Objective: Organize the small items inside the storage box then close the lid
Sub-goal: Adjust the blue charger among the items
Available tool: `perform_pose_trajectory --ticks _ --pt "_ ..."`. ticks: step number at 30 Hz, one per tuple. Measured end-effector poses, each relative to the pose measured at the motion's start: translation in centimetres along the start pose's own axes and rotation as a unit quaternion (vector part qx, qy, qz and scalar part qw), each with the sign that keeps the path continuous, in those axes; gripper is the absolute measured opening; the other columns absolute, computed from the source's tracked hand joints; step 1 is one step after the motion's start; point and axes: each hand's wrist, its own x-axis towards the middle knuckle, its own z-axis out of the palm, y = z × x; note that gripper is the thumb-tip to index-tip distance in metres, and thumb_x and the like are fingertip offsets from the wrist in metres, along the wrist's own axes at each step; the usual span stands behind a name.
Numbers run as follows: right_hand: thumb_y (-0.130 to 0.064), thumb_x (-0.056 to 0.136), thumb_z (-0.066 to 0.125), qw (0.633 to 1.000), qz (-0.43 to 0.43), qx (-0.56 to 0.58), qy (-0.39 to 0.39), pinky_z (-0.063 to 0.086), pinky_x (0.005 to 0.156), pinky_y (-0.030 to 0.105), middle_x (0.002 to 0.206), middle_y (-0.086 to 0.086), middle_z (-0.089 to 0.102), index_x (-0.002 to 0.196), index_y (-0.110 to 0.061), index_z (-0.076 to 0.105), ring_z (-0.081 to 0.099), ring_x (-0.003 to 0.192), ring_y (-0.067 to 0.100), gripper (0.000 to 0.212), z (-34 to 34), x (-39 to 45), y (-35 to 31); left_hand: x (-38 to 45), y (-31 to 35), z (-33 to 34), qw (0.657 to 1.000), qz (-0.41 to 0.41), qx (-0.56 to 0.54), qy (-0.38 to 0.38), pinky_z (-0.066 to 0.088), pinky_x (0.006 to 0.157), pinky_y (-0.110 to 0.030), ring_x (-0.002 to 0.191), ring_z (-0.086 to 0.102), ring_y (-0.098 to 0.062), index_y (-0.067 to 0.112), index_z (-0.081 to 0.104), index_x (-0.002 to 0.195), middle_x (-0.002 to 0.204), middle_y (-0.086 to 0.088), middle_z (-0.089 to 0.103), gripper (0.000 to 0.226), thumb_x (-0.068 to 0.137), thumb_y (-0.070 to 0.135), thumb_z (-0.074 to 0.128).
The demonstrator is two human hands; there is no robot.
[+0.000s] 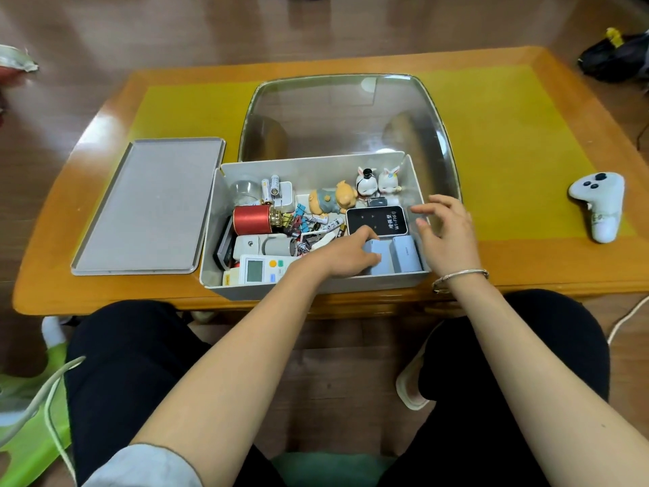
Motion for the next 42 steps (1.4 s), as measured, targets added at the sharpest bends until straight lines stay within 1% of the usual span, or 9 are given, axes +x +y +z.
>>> perform_pose_trajectory --ticks 3,7,10,14,19,26,33,37,42 --pt "-0.008 0.089 0.055 0.999 -0.026 -0.043 -0.006 0.032 0.103 0.035 0.132 0.005 0.048 0.102 -0.02 0.07 0.04 0.123 0.027 0.023 -0.6 0.2 -0.1 0.3 0.1 0.0 1.0 -0.009 0.012 0.004 0.041 0.069 -0.032 0.085 0.057 -0.021 0.018 0.043 0.12 0.097 -0.007 0.062 0.028 0.094 0.024 0.052" --pt "-0.012 0.092 0.048 0.969 -0.015 -0.198 -0.147 0.032 0.106 0.046 0.147 0.004 0.035 0.11 -0.032 0.067 0.029 0.132 0.03 0.034 -0.6 0.3 -0.1 0.5 0.0 0.1 0.998 -0.025 0.057 0.03 0.045 0.076 -0.035 0.097 0.057 -0.027 0.016 0.044 0.122 0.116 -0.012 0.052 0.032 0.092 0.02 0.053" --pt "-0.014 0.092 0.044 0.948 -0.019 -0.254 -0.189 0.034 0.104 0.046 0.142 0.003 0.038 0.117 -0.035 0.062 0.031 0.13 0.029 0.038 -0.5 0.5 -0.3 0.0 0.4 0.0 0.997 -0.021 0.066 0.042 0.046 0.085 -0.037 0.104 0.056 -0.029 0.015 0.034 0.138 0.127 -0.015 0.048 0.046 0.095 0.022 0.049" --pt "-0.011 0.091 0.044 0.945 -0.018 -0.266 -0.189 0.035 0.099 0.045 0.127 0.004 0.045 0.113 -0.03 0.063 0.036 0.123 0.028 0.034 -0.4 0.6 -0.4 -1.9 0.9 0.0 0.994 0.0 0.083 0.071 0.041 0.081 -0.033 0.107 0.056 -0.026 0.016 0.035 0.139 0.128 -0.011 0.055 0.052 0.097 0.046 0.043" --pt "-0.002 0.089 0.046 0.955 0.005 -0.214 -0.204 0.042 0.097 0.041 0.123 0.009 0.049 0.112 -0.025 0.064 0.045 0.117 0.03 0.037 -0.1 0.6 -0.6 -4.3 1.5 1.4 0.983 0.001 0.185 0.015 0.045 0.087 -0.034 0.113 0.053 -0.023 0.023 0.037 0.14 0.13 -0.006 0.054 0.074 0.083 0.068 0.051" --pt "-0.002 0.09 0.046 0.964 0.017 -0.184 -0.189 0.043 0.091 0.035 0.12 0.014 0.054 0.113 -0.016 0.065 0.052 0.11 0.03 0.033 -0.1 0.6 -0.4 -3.8 2.7 3.4 0.943 0.053 0.321 0.069 0.04 0.079 -0.036 0.109 0.054 -0.029 0.017 0.039 0.136 0.122 -0.009 0.055 0.061 0.089 0.053 0.055" --pt "-0.002 0.089 0.045 0.966 0.021 -0.182 -0.184 0.044 0.092 0.037 0.122 0.014 0.053 0.116 -0.018 0.064 0.053 0.109 0.03 0.036 0.2 0.5 -0.4 -4.0 2.0 3.4 0.925 0.083 0.356 0.104 0.041 0.081 -0.04 0.11 0.052 -0.03 0.017 0.039 0.137 0.12 -0.009 0.057 0.042 0.096 0.023 0.047" --pt "-0.004 0.091 0.045 0.965 0.025 -0.187 -0.179 0.044 0.091 0.036 0.121 0.013 0.052 0.114 -0.017 0.065 0.054 0.108 0.03 0.034 0.2 0.4 -0.4 -4.5 1.7 4.2 0.906 0.081 0.375 0.177 0.038 0.081 -0.038 0.108 0.055 -0.027 0.018 0.05 0.122 0.119 -0.002 0.059 0.028 0.095 0.018 0.049" --pt "-0.003 0.09 0.046 0.966 0.022 -0.188 -0.178 0.045 0.088 0.035 0.118 0.013 0.053 0.111 -0.016 0.066 0.054 0.105 0.029 0.031 0.3 0.5 -0.4 -4.4 1.5 4.3 0.911 0.085 0.361 0.181 0.036 0.08 -0.037 0.105 0.056 -0.026 0.021 0.052 0.12 0.115 0.0 0.062 0.026 0.094 0.016 0.048"
